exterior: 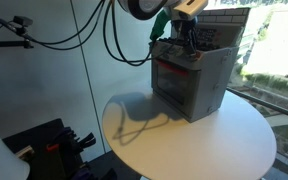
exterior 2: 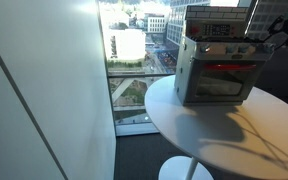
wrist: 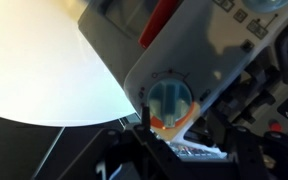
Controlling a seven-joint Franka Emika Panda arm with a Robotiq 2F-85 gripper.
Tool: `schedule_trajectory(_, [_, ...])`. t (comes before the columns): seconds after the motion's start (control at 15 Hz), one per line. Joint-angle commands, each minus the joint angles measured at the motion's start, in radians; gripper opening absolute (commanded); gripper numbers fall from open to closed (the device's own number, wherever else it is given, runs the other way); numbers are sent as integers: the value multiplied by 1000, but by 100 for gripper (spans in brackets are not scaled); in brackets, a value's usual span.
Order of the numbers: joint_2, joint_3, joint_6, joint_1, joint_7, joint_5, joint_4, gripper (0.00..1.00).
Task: Turn the last knob on the stove to the right
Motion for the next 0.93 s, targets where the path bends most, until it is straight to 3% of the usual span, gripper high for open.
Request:
schedule_trajectory(0.0, [-40, -5, 19, 5, 24, -11, -10, 92])
schedule_trajectory(0.07, [-48, -4, 15, 4, 18, -13, -13, 99])
schedule_trajectory(0.4, [-84, -10, -35, 2, 6, -65, -22, 100])
schedule_trajectory(0.87, [-159, -9, -269, -7, -58, -154, -15, 100])
